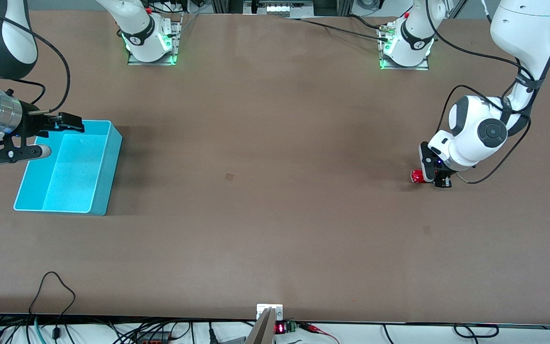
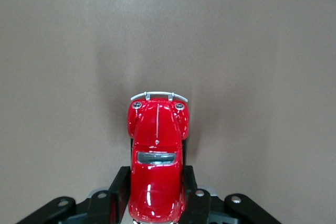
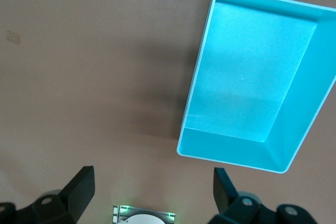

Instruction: Wind red beetle toy and store in blue box

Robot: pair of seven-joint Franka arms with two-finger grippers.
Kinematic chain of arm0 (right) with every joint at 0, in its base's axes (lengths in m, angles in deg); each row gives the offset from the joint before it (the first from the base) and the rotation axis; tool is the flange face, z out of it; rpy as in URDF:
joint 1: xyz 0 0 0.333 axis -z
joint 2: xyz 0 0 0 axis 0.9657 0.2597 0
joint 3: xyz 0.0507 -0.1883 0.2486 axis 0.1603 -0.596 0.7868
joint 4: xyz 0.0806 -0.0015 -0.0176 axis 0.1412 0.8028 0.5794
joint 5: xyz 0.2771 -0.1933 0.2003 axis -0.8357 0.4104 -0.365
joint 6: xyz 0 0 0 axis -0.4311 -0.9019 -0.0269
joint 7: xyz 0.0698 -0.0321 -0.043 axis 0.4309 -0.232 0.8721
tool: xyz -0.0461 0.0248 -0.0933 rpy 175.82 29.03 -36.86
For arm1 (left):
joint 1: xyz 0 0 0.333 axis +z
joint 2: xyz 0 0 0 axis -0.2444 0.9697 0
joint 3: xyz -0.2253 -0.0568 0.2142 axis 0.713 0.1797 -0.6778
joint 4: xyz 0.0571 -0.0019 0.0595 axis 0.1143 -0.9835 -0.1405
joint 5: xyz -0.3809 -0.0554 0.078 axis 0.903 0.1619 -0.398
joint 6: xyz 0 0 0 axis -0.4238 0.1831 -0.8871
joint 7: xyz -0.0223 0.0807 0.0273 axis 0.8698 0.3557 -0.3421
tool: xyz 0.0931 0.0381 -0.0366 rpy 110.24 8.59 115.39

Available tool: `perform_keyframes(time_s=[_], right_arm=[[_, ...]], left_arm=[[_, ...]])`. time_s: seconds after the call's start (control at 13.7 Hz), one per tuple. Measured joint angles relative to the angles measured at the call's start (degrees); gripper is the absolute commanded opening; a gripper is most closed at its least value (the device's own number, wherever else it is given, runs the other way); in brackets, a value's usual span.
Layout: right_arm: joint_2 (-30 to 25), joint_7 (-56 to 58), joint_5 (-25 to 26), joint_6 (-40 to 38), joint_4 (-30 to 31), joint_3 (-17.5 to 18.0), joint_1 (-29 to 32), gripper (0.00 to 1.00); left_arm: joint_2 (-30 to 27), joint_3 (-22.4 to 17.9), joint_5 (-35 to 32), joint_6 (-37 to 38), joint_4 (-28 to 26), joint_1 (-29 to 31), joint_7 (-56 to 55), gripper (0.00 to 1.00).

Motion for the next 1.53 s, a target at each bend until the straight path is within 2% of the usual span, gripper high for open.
perform_keyframes(time_s=[0.95, 1.24, 1.53], right_arm=[[0.0, 0.0, 0.0, -0.31, 0.0, 0.0, 0.0, 1.0], [0.0, 0.0, 0.0, -0.31, 0.0, 0.0, 0.0, 1.0], [0.0, 0.0, 0.0, -0.32, 0.0, 0.0, 0.0, 1.0]], left_arm=[[0.07, 0.36, 0.0, 0.01, 0.0, 0.51, -0.01, 0.29], [0.1, 0.32, 0.0, 0.0, 0.02, 3.81, 2.07, 0.28], [0.34, 0.3, 0.0, -0.05, 0.33, 10.05, 9.34, 0.28]])
